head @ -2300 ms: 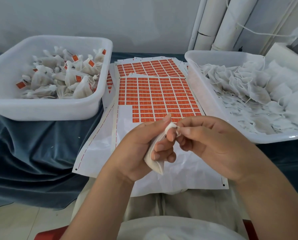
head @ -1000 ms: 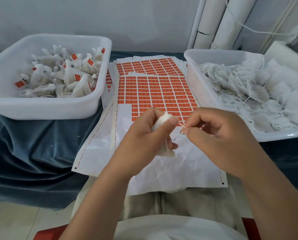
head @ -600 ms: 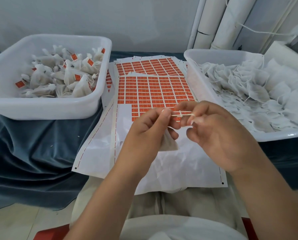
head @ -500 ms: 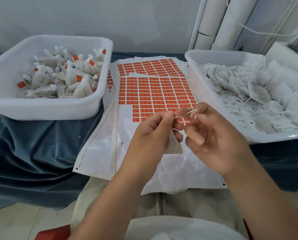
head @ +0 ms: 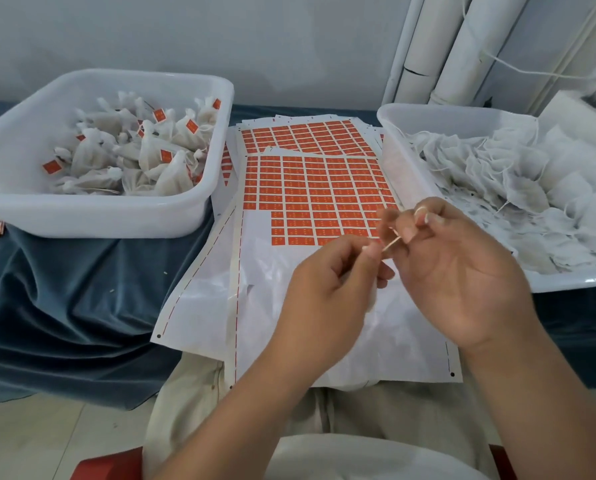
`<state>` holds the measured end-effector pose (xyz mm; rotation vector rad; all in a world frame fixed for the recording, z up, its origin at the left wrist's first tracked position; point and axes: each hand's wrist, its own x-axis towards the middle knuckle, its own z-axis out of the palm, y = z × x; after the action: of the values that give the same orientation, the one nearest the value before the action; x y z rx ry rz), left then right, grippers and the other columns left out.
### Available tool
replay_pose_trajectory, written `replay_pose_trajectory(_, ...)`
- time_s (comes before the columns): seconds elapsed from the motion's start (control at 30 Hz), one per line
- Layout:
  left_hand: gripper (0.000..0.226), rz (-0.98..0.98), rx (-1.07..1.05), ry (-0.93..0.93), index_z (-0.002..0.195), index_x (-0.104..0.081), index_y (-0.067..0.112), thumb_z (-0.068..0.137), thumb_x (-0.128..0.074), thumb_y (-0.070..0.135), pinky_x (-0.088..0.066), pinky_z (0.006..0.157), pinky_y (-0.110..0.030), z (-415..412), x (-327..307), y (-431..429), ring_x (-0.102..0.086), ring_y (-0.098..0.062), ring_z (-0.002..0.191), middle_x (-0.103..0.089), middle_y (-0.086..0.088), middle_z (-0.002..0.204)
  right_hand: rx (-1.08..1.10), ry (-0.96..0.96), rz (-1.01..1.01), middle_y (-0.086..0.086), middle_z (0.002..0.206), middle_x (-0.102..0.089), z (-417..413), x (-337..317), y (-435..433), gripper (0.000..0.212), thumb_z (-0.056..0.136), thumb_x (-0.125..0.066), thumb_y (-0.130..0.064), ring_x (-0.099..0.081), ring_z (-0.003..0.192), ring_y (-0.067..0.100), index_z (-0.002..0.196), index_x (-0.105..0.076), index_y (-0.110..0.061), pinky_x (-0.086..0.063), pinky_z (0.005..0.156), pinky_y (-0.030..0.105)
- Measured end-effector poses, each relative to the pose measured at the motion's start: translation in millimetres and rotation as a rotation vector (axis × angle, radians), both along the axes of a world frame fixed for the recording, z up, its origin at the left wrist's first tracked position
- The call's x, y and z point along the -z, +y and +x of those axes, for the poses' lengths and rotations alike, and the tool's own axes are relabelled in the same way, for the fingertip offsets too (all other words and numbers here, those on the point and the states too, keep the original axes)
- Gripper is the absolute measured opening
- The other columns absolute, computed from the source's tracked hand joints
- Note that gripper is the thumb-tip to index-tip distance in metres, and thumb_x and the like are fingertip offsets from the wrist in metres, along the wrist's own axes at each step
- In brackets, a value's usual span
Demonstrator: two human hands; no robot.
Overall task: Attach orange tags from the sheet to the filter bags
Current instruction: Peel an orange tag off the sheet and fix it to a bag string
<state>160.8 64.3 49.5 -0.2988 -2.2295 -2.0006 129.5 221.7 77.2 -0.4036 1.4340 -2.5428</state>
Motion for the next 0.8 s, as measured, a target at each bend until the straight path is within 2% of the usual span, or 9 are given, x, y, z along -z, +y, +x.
replay_pose_trajectory(0.07,0.021,-0.094,0.028,0.044,0.107,-0.069,0.035,0.106,-0.051,0.046,-0.056,0.075,-0.019,2,-2,0,-0.069,-0.006,0.092,-0.073,0.015,0.097,-0.045,0.011,-0.109,-0.001,0.075,-0.057,-1,-4,5,0.006,0.091,-0.064,-0.02,-0.064,0.104,0.025,0.09,-0.059,-0.016,-0.047,0.103,0.038)
replay_pose_trajectory(0.13,0.034,-0.246,-0.021,0.008,0.121,-0.064,0.041,0.101,-0.045,0.062,-0.055,0.09,-0.022,-5,0,-12,-0.064,0.002,0.109,-0.068,0.024,0.117,-0.019,0.042,-0.119,-0.003,0.074,-0.053,-4,-6,10,0.007,0.092,-0.066,-0.019,-0.062,0.08,0.018,0.091,-0.059,-0.018,-0.055,0.089,0.034)
replay_pose_trajectory(0.23,0.049,-0.526,-0.265,-0.2,0.146,-0.047,0.039,0.103,-0.045,0.061,-0.036,0.122,-0.052,-30,0,-48,-0.036,-0.013,0.148,-0.041,0.014,0.159,0.158,0.088,0.132,-0.005,0.072,-0.05,-12,-2,16,0.015,0.096,-0.058,-0.019,-0.048,0.061,0.013,0.084,-0.064,-0.026,-0.053,0.067,0.03)
replay_pose_trajectory(0.3,0.053,-0.492,-0.369,-0.345,0.151,-0.04,0.039,0.102,-0.051,0.057,-0.027,0.123,-0.06,-41,-4,-70,-0.022,-0.023,0.157,-0.023,0.009,0.169,0.251,0.094,0.395,-0.003,0.072,-0.052,-17,10,15,0.012,0.092,-0.061,-0.032,-0.048,0.062,0.014,0.082,-0.066,-0.029,-0.049,0.069,0.033)
replay_pose_trajectory(0.4,0.054,-0.045,-0.394,-0.463,0.147,-0.043,0.043,0.098,-0.064,0.051,-0.05,0.107,-0.058,-45,-8,-86,-0.052,-0.023,0.138,-0.043,0.01,0.157,0.267,0.019,0.555,0.0,0.073,-0.052,-22,34,6,0.018,0.086,-0.065,-0.043,-0.047,0.064,0.015,0.085,-0.066,-0.025,-0.043,0.068,0.036)
replay_pose_trajectory(0.47,0.06,0.09,-0.386,-0.529,0.147,-0.044,0.043,0.094,-0.072,0.049,-0.055,0.102,-0.057,-45,-10,-91,-0.063,-0.023,0.125,-0.055,0.011,0.146,0.255,-0.038,0.556,0.001,0.074,-0.052,-25,44,-1,0.02,0.082,-0.067,-0.046,-0.045,0.062,0.014,0.083,-0.067,-0.026,-0.04,0.063,0.033)
replay_pose_trajectory(0.57,0.075,0.142,-0.349,-0.613,0.15,-0.042,0.037,0.087,-0.081,0.042,-0.056,0.101,-0.055,-46,-8,-96,-0.066,-0.027,0.121,-0.062,0.008,0.14,0.26,-0.064,0.602,0.0,0.075,-0.053,-27,49,-6,0.017,0.084,-0.066,-0.046,-0.044,0.061,0.012,0.08,-0.066,-0.03,-0.039,0.06,0.03)
replay_pose_trajectory(0.67,0.049,0.259,-0.195,-0.632,0.131,-0.062,0.034,0.087,-0.083,0.028,-0.065,0.074,-0.041,-44,-6,-89,-0.078,-0.019,0.098,-0.078,0.011,0.114,0.266,-0.056,0.671,-0.001,0.073,-0.055,-22,46,-9,0.016,0.092,-0.063,-0.041,-0.046,0.06,0.011,0.081,-0.067,-0.031,-0.041,0.06,0.027)
replay_pose_trajectory(0.8,0.03,0.025,-0.2,-0.406,0.109,-0.072,0.036,0.083,-0.087,0.037,-0.063,0.077,-0.039,-36,1,-71,-0.078,-0.007,0.087,-0.079,0.019,0.1,0.35,0.159,0.781,-0.02,0.077,-0.07,-8,36,-16,0.013,0.102,-0.063,-0.037,-0.065,0.069,-0.002,0.099,-0.075,-0.042,-0.052,0.064,0.013)
